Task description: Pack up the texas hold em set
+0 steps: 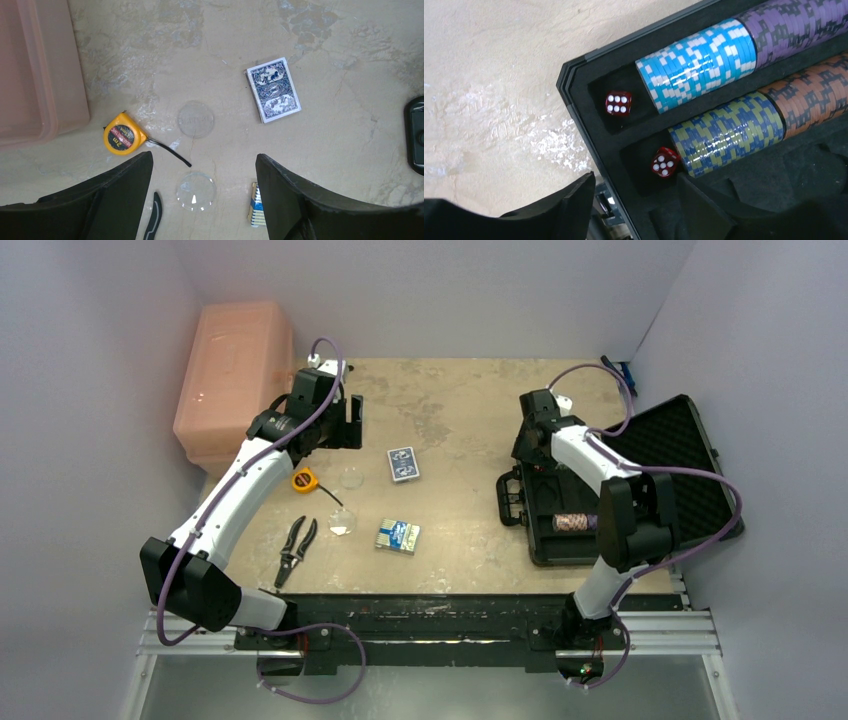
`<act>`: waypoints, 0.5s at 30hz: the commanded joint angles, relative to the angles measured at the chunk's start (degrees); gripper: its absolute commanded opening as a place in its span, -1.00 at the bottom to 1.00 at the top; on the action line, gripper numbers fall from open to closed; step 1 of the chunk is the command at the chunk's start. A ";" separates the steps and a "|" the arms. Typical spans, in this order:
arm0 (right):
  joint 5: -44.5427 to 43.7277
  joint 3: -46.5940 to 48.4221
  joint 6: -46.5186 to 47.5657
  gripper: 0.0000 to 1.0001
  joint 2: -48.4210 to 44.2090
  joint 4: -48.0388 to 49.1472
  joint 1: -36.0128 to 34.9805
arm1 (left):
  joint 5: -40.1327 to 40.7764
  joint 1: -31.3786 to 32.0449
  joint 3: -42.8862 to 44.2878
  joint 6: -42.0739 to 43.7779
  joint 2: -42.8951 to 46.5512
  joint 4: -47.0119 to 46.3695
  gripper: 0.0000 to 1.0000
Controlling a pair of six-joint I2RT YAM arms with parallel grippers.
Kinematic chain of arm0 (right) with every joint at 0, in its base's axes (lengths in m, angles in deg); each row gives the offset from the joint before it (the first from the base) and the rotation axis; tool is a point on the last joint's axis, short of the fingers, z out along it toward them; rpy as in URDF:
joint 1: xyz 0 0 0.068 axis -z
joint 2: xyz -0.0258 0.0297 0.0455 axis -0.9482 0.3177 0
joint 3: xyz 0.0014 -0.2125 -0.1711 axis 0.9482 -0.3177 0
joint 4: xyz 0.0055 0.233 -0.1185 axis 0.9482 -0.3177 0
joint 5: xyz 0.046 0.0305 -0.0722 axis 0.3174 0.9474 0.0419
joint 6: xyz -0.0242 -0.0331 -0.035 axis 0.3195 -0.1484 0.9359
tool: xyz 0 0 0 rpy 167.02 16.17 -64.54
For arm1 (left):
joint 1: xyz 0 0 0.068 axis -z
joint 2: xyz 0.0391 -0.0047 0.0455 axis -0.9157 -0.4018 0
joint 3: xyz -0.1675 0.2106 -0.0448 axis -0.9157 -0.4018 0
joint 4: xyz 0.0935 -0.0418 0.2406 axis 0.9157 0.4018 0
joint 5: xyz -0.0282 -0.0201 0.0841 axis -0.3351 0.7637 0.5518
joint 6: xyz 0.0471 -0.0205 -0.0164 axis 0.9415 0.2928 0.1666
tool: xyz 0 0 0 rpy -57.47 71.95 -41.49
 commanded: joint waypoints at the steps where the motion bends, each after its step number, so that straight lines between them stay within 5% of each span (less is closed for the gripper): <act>1: 0.21 -2.36 1.45 0.43 -5.06 0.74 0.41 | -0.29 0.10 0.17 0.79 0.42 -2.14 0.50; 15: 5.18 -8.82 2.19 0.38 -9.41 1.75 -0.03 | -0.20 0.13 0.17 0.85 0.49 -2.08 0.50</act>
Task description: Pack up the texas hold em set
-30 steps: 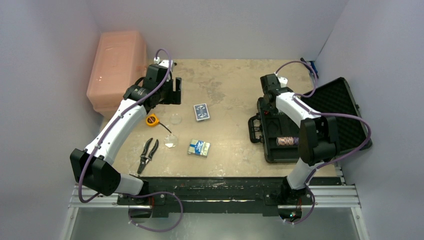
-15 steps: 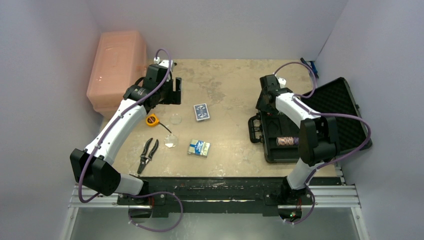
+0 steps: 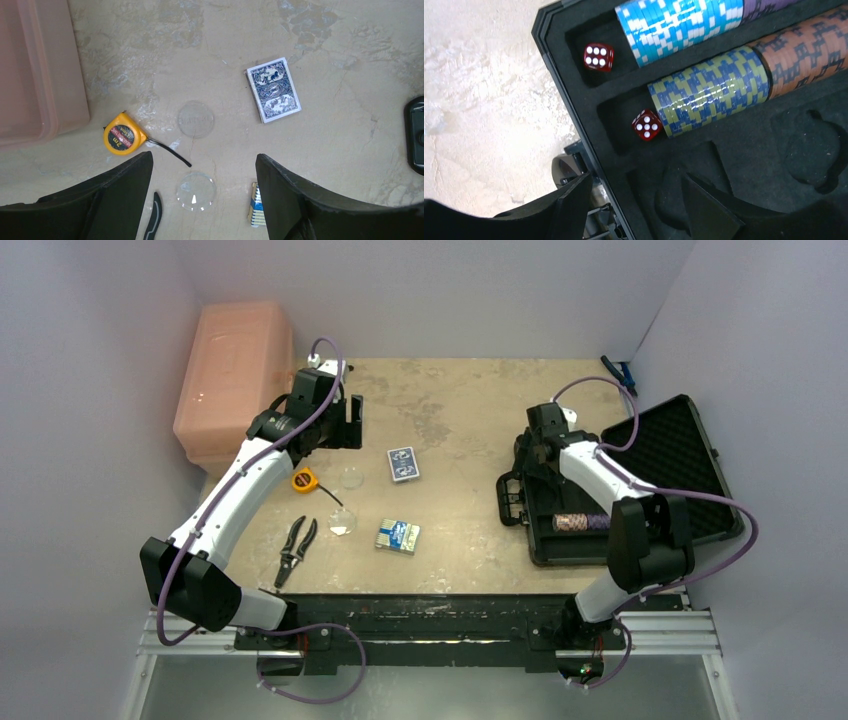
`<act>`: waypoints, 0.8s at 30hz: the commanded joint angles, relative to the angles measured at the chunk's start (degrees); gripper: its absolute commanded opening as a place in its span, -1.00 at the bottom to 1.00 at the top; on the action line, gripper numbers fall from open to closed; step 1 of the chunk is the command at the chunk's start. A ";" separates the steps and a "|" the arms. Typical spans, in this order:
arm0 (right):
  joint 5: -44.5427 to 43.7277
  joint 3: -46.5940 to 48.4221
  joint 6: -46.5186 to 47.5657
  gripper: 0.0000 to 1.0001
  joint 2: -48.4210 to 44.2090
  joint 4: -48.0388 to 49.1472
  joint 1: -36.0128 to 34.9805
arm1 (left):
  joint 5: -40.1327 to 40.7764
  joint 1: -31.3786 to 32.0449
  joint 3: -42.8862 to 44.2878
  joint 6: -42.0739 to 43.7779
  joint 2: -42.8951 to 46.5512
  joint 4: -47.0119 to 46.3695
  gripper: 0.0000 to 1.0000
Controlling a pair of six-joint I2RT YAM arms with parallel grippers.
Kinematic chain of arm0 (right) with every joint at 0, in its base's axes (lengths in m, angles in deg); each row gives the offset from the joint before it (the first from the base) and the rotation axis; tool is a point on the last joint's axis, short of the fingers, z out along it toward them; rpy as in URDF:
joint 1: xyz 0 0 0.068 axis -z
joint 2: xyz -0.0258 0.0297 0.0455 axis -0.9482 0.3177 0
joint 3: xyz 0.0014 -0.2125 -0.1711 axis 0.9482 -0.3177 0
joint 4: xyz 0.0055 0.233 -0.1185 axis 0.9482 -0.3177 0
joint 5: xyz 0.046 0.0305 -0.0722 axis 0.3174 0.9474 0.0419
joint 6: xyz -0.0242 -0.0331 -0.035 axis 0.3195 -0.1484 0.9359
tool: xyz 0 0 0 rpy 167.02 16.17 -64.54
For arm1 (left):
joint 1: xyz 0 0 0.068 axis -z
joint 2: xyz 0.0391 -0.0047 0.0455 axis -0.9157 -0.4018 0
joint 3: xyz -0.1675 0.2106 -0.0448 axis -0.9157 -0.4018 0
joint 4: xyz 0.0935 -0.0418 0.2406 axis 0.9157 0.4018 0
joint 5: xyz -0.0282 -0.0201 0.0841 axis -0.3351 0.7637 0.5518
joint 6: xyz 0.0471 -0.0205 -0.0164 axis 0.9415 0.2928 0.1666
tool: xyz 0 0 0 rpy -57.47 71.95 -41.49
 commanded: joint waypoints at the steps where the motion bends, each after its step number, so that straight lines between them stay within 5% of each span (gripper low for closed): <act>1: 2.23 -1.54 0.91 0.38 -2.40 1.05 -0.45 | -0.20 0.14 0.17 0.86 0.49 -2.04 0.50; 11: 3.06 -2.78 1.59 0.12 0.04 0.73 -3.31 | -0.03 0.15 0.17 0.97 0.53 -2.10 0.49; 19: 1.43 -1.55 2.88 -0.74 3.92 0.98 -6.54 | 0.15 0.15 0.25 1.07 0.57 -2.04 0.49; 24: 1.26 1.21 5.48 -0.97 6.84 1.74 -9.14 | 0.24 0.15 0.25 1.02 0.66 -1.96 0.49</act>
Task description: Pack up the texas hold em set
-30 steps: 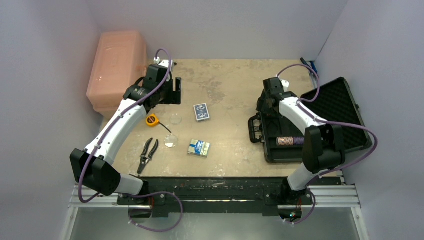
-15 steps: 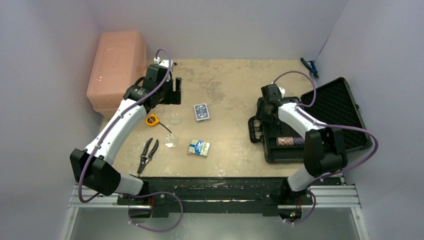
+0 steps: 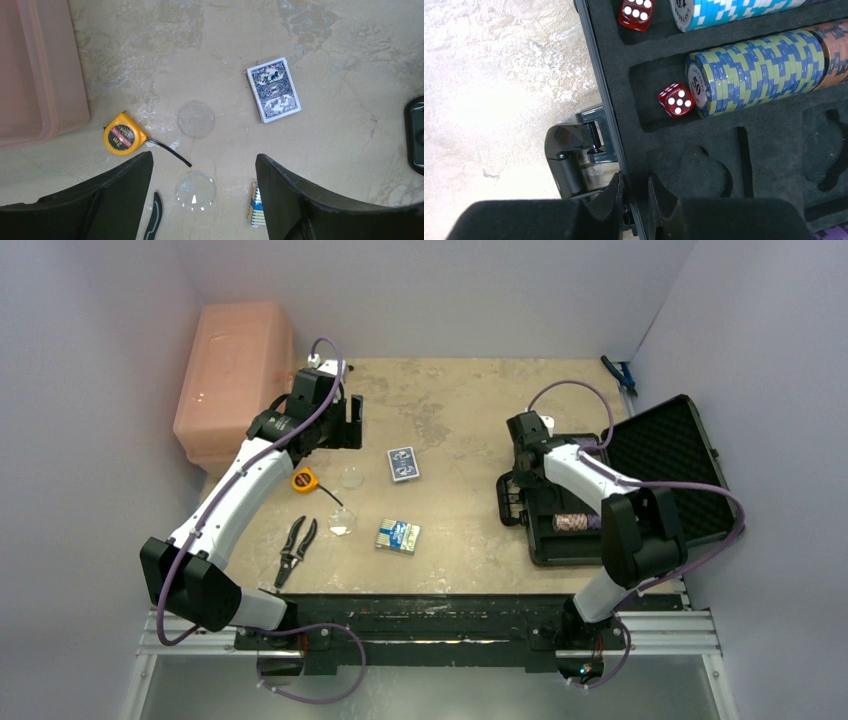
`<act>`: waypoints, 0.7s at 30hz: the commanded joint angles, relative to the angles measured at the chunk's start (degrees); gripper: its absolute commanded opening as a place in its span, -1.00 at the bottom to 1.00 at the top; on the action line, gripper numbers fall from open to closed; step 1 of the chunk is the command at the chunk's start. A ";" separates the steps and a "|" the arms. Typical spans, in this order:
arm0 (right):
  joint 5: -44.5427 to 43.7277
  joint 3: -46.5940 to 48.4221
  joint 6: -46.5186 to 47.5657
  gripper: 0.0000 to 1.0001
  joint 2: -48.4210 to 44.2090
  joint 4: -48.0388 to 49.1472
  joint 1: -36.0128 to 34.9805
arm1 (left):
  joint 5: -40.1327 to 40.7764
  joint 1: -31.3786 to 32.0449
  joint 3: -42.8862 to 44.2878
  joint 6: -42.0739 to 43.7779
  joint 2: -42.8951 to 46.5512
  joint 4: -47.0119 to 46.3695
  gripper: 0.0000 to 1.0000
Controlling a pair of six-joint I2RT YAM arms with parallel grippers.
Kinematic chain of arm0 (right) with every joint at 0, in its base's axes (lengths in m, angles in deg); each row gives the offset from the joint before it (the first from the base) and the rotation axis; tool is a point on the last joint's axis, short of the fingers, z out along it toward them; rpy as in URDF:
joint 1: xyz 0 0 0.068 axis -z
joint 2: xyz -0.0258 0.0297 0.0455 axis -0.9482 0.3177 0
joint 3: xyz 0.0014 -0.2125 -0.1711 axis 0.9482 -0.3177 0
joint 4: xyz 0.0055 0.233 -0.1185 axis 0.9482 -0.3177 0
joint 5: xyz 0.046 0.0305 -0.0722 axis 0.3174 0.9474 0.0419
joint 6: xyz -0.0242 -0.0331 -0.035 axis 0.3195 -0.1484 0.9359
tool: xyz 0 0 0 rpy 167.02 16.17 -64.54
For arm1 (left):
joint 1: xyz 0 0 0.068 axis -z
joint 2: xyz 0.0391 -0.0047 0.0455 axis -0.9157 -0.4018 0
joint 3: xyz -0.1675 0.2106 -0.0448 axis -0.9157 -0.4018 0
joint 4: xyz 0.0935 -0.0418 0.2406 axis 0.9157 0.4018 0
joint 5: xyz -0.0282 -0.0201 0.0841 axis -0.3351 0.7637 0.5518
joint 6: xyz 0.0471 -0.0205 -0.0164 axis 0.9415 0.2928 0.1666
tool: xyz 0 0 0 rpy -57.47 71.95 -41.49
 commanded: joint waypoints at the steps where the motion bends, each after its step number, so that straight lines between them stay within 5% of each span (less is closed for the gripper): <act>1: 3.06 2.71 1.83 -0.97 4.76 3.96 -3.35 | 0.22 0.15 0.25 1.03 0.74 -2.01 0.49; 21: 12.23 17.98 5.22 -1.00 15.55 8.41 -13.03 | 1.09 0.14 0.27 1.21 0.75 -2.01 0.49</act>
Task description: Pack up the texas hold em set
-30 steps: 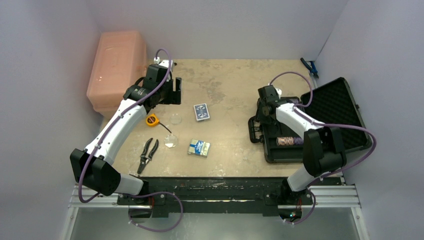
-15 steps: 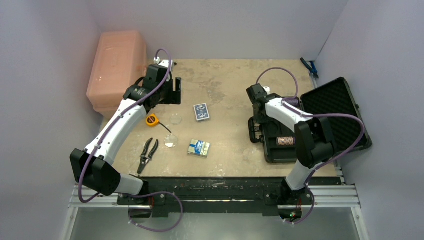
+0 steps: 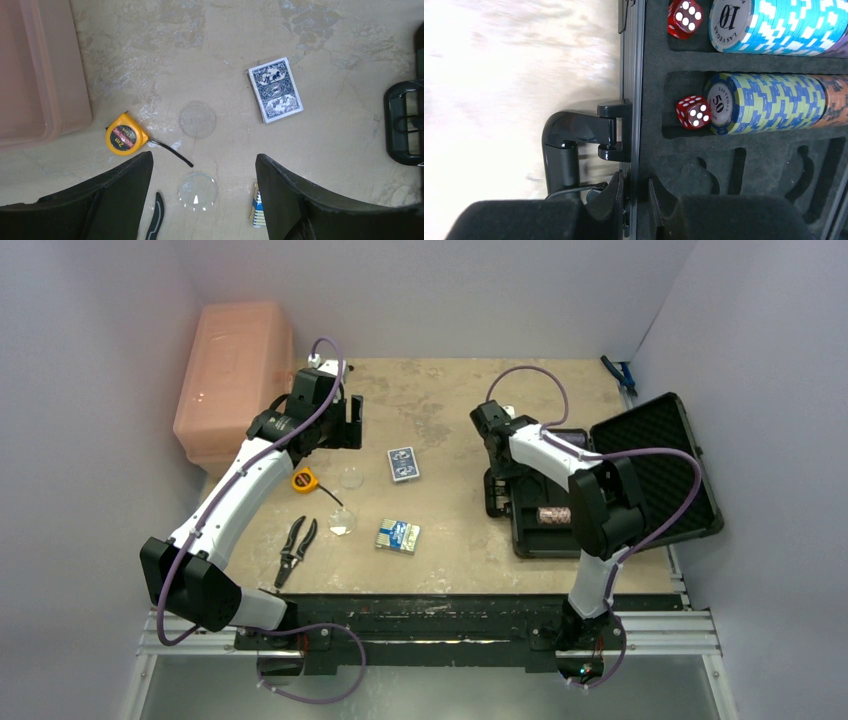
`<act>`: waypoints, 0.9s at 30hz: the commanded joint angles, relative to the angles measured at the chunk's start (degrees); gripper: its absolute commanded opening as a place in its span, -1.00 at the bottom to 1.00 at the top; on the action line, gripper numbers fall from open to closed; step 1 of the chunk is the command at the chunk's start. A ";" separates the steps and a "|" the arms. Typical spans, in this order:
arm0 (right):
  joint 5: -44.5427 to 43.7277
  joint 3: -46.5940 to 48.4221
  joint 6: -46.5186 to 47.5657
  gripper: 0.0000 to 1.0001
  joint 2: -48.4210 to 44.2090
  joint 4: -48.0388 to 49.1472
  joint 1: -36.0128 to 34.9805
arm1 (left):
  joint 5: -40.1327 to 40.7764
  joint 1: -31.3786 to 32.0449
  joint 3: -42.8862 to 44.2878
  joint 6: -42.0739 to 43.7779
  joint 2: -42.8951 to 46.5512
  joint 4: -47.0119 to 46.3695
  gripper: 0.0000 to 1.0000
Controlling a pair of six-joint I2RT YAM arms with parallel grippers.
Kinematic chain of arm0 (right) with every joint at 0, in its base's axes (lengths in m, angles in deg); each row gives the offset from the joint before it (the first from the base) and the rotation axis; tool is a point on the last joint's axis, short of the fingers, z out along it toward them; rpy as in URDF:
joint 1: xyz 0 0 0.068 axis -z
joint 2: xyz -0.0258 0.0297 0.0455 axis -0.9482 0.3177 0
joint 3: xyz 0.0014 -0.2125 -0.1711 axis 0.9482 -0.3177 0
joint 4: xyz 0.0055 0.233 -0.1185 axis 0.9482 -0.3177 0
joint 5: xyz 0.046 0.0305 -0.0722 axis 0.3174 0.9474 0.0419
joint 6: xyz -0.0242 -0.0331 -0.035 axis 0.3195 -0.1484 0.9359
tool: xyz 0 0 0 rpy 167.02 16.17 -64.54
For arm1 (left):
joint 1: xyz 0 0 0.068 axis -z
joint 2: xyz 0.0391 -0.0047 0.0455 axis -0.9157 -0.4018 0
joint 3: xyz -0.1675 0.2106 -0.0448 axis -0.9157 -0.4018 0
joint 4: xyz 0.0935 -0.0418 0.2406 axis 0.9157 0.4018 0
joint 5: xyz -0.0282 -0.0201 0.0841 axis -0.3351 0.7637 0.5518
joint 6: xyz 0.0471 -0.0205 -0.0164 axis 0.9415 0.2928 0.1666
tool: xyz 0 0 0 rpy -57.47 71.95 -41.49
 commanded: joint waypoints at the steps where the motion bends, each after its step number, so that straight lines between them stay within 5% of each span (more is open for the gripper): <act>1: 17.31 3.60 -2.28 -1.00 3.05 17.60 -6.22 | 0.88 0.15 0.25 0.80 0.75 -2.01 0.49; 17: 21.63 15.03 -3.57 -0.91 8.91 18.27 -10.19 | 2.30 0.06 0.15 0.56 0.75 -1.88 0.50; 27: 20.23 19.64 -2.84 0.14 6.48 14.72 -10.35 | 2.45 0.06 0.38 0.59 1.38 -1.86 0.56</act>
